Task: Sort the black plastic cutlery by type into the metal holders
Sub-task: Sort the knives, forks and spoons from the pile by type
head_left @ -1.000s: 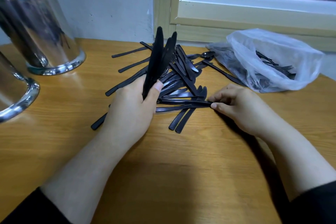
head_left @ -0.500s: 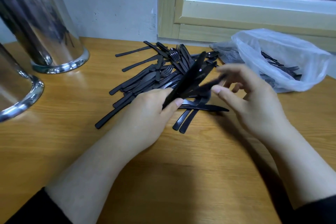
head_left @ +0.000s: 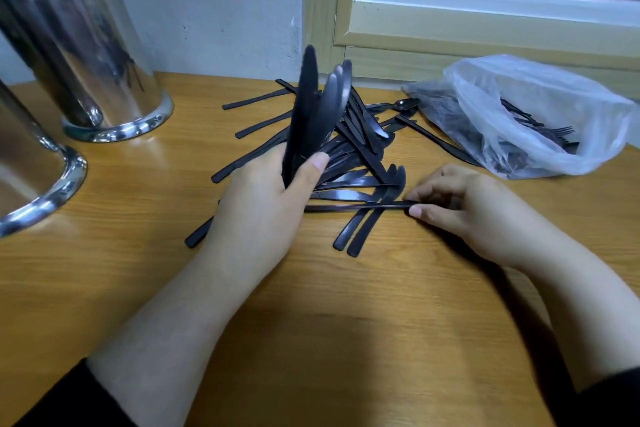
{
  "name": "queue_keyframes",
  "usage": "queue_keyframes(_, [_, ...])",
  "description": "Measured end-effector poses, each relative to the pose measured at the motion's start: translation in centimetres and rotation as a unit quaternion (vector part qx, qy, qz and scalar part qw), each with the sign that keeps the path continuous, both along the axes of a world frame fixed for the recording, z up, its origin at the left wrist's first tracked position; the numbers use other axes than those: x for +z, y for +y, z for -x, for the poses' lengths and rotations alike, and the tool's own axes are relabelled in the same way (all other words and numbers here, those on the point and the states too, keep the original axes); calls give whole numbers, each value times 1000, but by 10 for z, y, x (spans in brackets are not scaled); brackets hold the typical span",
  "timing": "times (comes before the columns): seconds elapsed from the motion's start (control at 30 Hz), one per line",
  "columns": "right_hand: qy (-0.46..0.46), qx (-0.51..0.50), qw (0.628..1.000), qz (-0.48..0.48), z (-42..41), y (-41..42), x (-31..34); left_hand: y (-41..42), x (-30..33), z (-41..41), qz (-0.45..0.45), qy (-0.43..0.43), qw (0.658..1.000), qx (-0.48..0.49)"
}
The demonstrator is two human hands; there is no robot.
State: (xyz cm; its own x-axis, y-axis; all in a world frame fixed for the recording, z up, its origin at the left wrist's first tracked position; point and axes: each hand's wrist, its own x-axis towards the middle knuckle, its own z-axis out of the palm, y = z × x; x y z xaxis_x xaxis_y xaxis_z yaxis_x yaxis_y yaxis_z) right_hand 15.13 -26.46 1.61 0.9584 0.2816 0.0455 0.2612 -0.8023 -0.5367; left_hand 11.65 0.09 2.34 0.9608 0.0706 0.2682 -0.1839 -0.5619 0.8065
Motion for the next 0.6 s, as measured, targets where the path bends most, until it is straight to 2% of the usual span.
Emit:
queue_keyframes(0.2, [-76,18,997,-24,4,6,9,2,-1,-1,-13,-41,999,24])
queue_keyframes(0.33, [-101,65,991,-56,13,19,13,-1,1,2,-96,2,993,-65])
queue_keyframes(0.4, [-127,55,986,-91,16,28,13,-3,0,4,-152,25,983,-97])
queue_keyframes(0.43, [-138,31,982,-126,17,32,13,-3,-1,3,-153,31,983,-98])
queue_keyframes(0.5, [-153,-44,968,-195,13,35,9,-1,-3,0,-100,41,991,-76])
queue_keyframes(0.53, [-163,-81,964,-195,8,36,7,0,-2,-2,-67,41,995,-56])
queue_keyframes(0.6, [-176,-118,970,-118,-2,40,-1,4,-4,-7,-2,28,1000,-6])
